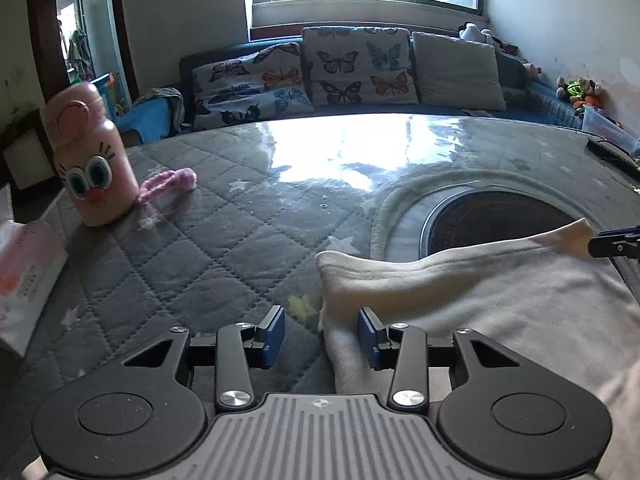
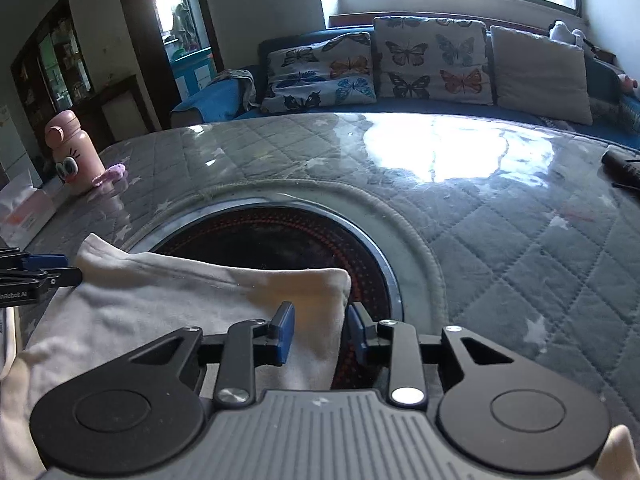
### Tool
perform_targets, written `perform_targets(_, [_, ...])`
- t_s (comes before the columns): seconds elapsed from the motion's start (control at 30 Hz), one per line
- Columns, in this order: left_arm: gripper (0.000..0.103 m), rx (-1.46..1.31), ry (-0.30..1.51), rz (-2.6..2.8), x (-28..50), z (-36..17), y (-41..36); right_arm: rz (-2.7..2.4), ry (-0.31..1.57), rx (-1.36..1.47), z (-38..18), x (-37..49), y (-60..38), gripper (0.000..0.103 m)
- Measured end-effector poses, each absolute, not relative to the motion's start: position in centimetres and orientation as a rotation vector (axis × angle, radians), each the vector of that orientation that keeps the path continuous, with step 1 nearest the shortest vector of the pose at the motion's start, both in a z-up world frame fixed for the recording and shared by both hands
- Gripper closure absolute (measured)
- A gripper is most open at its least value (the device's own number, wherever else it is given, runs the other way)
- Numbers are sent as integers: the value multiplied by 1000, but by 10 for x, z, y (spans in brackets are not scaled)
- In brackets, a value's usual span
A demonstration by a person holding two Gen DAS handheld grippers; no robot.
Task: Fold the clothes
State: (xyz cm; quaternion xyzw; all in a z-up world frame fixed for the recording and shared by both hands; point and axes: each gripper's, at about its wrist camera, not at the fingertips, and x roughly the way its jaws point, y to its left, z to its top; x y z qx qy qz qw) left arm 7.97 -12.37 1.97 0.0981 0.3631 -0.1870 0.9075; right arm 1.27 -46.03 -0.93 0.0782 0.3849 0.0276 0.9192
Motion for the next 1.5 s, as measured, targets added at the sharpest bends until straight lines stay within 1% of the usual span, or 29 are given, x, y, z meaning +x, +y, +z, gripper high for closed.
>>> perform_targets(0.03, [67,201,749,-392,81,20,-125,60,792,160,-11,14,-460,77])
perform_targets(0.1, [84,197,747,-404,83,19,-127,62,794,146,-12,15,-457,97])
perform_targets(0.13, [92,195,746,-411,85,19,-128,54,792,134,-12,14,-456,98])
perform_targets(0.17, [93,201,741,-412,85,20,-130,47,787,123,-11,14,-455,100])
perform_targets(0.37, [94,224,684,-415,93,26,-144,-5,722,47,4,14,-453,100])
perform_targets(0.5, [94,234,692,-403,106,19,-155,-38,728,37,-1,22,-457,100])
perform_targets(0.57, [91,234,696,-397,110,17,-158,-42,749,34,-8,27,-457,99])
perform_targets(0.63, [90,233,699,-392,112,17,-160,-44,758,39,-11,28,-459,98])
perform_targets(0.7, [89,234,696,-388,109,19,-159,-43,753,59,-8,24,-462,92])
perform_targets(0.73, [89,235,694,-386,107,21,-159,-40,748,66,-3,18,-466,92])
perform_targets(0.77, [84,235,693,-386,104,23,-158,-37,742,72,1,12,-468,92])
perform_targets(0.8, [77,234,692,-387,100,25,-157,-34,732,71,6,5,-469,92])
perform_targets(0.83, [73,235,687,-392,94,28,-156,-30,725,67,11,-2,-470,91])
perform_targets(0.87, [69,237,680,-399,87,31,-155,-26,722,67,14,-8,-470,88])
perform_targets(0.9, [67,239,672,-407,80,33,-154,-21,716,69,17,-19,-470,80])
perform_targets(0.97, [64,244,662,-423,64,38,-153,-16,712,68,22,-40,-470,73])
perform_targets(1.07, [58,249,653,-455,35,44,-150,-27,716,61,22,-72,-472,71])
perform_targets(1.27, [54,238,660,-550,-30,44,-154,-108,722,108,12,-126,-492,68])
perform_targets(1.5, [53,265,641,-640,-92,34,-171,-195,712,131,-7,-151,-519,66])
